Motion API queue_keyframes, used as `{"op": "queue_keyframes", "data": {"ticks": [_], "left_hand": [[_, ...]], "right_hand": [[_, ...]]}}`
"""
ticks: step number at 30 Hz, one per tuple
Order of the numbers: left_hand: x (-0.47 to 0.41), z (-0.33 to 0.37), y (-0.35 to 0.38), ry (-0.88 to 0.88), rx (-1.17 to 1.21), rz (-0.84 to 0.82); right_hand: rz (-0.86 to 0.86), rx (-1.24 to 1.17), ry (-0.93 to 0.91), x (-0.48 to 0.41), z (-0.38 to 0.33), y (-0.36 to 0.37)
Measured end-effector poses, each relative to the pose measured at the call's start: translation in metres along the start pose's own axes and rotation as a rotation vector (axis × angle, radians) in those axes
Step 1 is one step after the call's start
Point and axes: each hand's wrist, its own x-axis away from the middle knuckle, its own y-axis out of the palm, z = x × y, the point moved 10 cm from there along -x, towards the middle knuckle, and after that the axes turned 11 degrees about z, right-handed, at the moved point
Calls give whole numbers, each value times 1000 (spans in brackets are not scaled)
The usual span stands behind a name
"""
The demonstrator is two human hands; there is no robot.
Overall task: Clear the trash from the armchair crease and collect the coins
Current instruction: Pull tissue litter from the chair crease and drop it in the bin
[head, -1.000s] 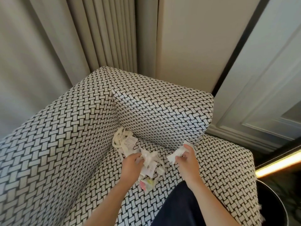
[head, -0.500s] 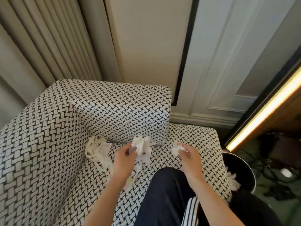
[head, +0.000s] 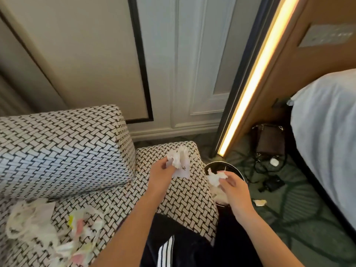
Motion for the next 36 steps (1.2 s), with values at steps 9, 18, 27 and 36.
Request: {"op": "queue_keyframes", "data": {"ticks": [9,18,27,36], "left_hand": [[-29,-28,143,-96,-89,-202],[-52,-78,211,-130,-410,-313],[-58,-96,220,-162,-457,-386],[-50,-89,230,-181,-458,-486]], "right_hand": [[110,-120,258,-68,71,-54],[105,-134,385,-97,117,-65],[87,-193,532,-95,159,-60],[81,-370,593,-102,155,-54]]}}
